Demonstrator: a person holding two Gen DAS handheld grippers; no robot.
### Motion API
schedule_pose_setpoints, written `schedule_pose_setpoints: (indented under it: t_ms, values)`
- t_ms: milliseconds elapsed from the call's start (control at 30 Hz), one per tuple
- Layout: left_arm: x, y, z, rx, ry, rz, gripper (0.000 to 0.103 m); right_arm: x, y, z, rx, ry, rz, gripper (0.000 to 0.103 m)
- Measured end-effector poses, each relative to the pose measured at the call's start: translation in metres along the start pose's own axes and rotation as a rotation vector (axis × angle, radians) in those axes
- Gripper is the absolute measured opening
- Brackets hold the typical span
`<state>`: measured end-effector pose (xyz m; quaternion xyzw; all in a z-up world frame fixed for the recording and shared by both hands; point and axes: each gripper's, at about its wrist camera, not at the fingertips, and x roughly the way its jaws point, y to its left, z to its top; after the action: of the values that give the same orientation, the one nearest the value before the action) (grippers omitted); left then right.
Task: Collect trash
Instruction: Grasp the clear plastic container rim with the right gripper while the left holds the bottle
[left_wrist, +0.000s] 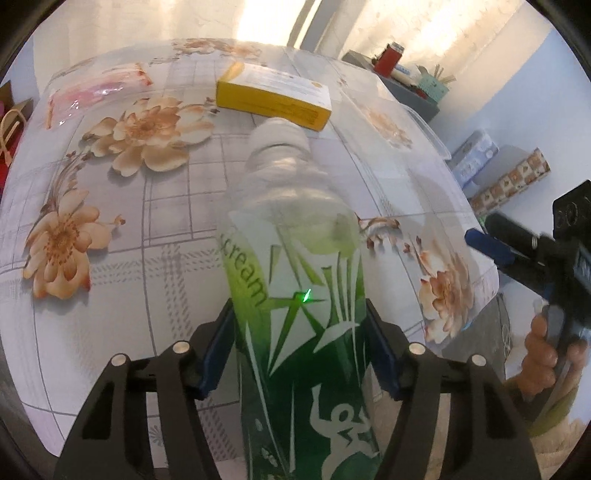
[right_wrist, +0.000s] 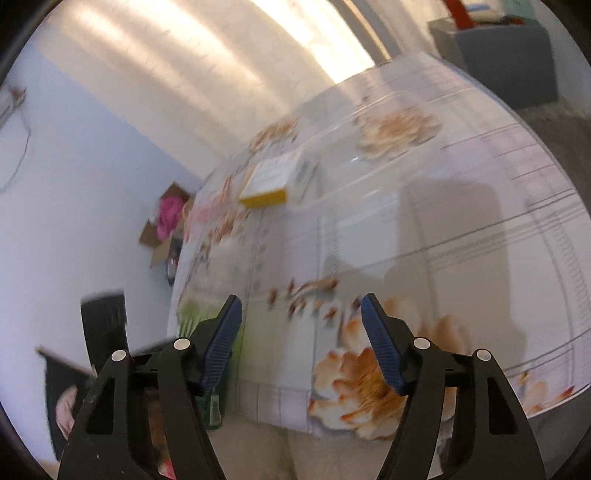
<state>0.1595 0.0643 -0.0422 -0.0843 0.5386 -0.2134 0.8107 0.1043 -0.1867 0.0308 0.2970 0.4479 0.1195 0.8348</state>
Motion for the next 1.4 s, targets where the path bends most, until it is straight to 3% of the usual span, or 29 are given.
schedule_pose_setpoints:
  t_ms: [400,633,933,1033,1200,1400]
  values:
    - [-0.014,0.021,-0.012,-0.084,-0.057,0.01,0.063,0.011,-0.08,0.064,0.361,-0.069,0.004,0.07]
    - [-0.016,0.021,-0.017,-0.121,-0.066,-0.003,0.063,0.028,-0.095,0.081,0.435,-0.087,0.006,0.068]
    - [-0.015,0.021,-0.014,-0.129,-0.066,-0.01,0.063,0.047,-0.104,0.088,0.447,-0.065,-0.031,0.028]
    - [-0.015,0.023,-0.014,-0.127,-0.064,-0.011,0.063,0.045,-0.107,0.087,0.432,-0.054,-0.033,0.008]
    - [-0.016,0.023,-0.014,-0.127,-0.063,-0.011,0.063,0.026,-0.109,0.08,0.396,-0.017,-0.033,0.005]
    - [-0.016,0.024,-0.013,-0.121,-0.059,-0.007,0.063,0.01,-0.095,0.066,0.272,0.114,-0.014,0.004]
